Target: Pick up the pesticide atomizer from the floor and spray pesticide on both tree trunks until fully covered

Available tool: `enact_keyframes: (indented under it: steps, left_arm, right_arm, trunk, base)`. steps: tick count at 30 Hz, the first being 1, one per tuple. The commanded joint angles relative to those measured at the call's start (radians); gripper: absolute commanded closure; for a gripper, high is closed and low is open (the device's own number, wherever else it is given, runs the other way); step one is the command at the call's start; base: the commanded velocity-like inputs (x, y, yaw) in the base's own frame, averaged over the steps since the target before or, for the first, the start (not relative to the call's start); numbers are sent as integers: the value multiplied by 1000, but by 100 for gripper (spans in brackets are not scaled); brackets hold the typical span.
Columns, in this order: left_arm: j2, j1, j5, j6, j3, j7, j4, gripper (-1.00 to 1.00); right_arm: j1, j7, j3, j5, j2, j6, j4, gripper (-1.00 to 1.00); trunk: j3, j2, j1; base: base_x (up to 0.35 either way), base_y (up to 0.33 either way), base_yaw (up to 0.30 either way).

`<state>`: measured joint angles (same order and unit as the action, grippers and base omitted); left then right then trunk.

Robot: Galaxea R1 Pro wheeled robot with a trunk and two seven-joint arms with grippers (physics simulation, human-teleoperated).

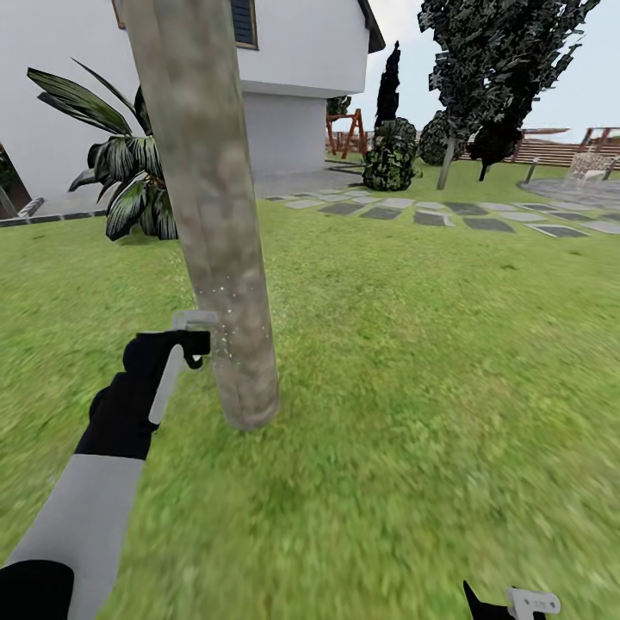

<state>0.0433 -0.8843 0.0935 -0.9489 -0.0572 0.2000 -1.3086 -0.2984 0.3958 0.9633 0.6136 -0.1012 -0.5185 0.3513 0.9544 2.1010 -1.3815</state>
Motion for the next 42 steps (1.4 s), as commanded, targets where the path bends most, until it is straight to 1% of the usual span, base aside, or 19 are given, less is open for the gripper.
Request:
enact_keyframes:
  steps: [1, 3, 5, 6, 9, 11, 15, 16, 17, 19, 21, 23, 24, 25, 27, 29, 32, 36, 42]
  left_arm:
    - [22, -19, 12, 1, 9, 0, 4, 100]
    - [35, -42, 12, -14, 12, -1, 7, 100]
    - [34, -51, 13, -33, 9, -3, 6, 100]
    - [28, -51, 13, -37, 5, -24, 5, 100]
    - [22, -54, 11, -51, 1, -161, -1, 100]
    - [19, -63, 11, -56, 1, -205, -3, 100]
    - [34, -67, 3, -56, 2, -212, 10, 100]
    - [45, -69, -2, -55, 5, -210, 16, 100]
    - [68, -81, -4, -55, 7, -210, 19, 100]
    - [93, -120, -4, -57, 7, -209, 23, 100]
    - [104, -163, -5, -59, 3, -209, 27, 100]
    - [101, -161, -15, -57, -3, -208, 28, 100]
    - [100, -151, -22, -55, -3, -207, 28, 100]
    - [99, -122, -25, -50, -3, -207, 29, 100]
    - [99, -29, -29, -38, 0, -205, 29, 100]
    - [103, 6, -36, -32, 2, -203, 30, 100]
    - [111, 59, -88, -31, 8, -198, 29, 100]
    - [106, 97, -99, -29, 12, -195, 29, 100]
    - [95, 106, -95, -6, 13, -194, 58, 100]
  right_arm:
    - [0, 0, 0, 0, 0, 0, 0, -100]
    - [0, 0, 0, 0, 0, 0, 0, -100]
    - [0, 0, 0, 0, 0, 0, 0, -100]
    - [-1, 0, 0, 0, 0, 0, 0, -100]
    - [0, 0, 0, 0, 0, 0, 0, -100]
    - [-1, 0, 0, 0, 0, 0, 0, -100]
    - [0, 0, 0, 0, 0, 0, -1, -100]
    - [0, 0, 0, 0, 0, 0, -1, -100]
    - [0, 0, 0, 0, 0, 0, -1, -100]
    - [0, 0, 0, 0, 0, 0, -2, -100]
    - [0, 0, 0, 0, 0, 0, -2, -100]
    - [-1, 0, 0, 0, 0, 0, -2, -100]
    - [0, 0, 0, 0, 0, 0, -2, -100]
    - [0, 0, 0, 0, 0, 0, -2, -100]
    - [0, 0, 0, 0, 0, 0, -2, -100]
    - [1, 0, 0, 0, 0, 0, -2, -100]
    - [0, 0, 0, 0, 0, 0, -2, -100]
    - [0, 0, 0, 0, 0, 0, -1, -100]
    - [0, 0, 0, 0, 0, 0, -1, -100]
  trunk:
    - [0, 0, 0]
    - [0, 0, 0]
    - [0, 0, 0]
    - [0, 0, 0]
    - [0, 0, 0]
    - [0, 0, 0]
    - [0, 0, 0]
    - [0, 0, 0]
    - [0, 0, 0]
    - [0, 0, 0]
    - [0, 0, 0]
    - [0, 0, 0]
    - [0, 0, 0]
    - [0, 0, 0]
    - [0, 0, 0]
    - [0, 0, 0]
    - [0, 0, 0]
    - [0, 0, 0]
    - [0, 0, 0]
  base:
    - [0, 0, 0]
    - [0, 0, 0]
    - [0, 0, 0]
    - [0, 0, 0]
    - [0, 0, 0]
    - [0, 0, 0]
    - [0, 0, 0]
    - [0, 0, 0]
    - [0, 0, 0]
    - [0, 0, 0]
    - [0, 0, 0]
    - [0, 0, 0]
    - [0, 0, 0]
    - [0, 0, 0]
    - [0, 0, 0]
    - [0, 0, 0]
    - [0, 0, 0]
    - [0, -25, 0]
    - [0, -249, 0]
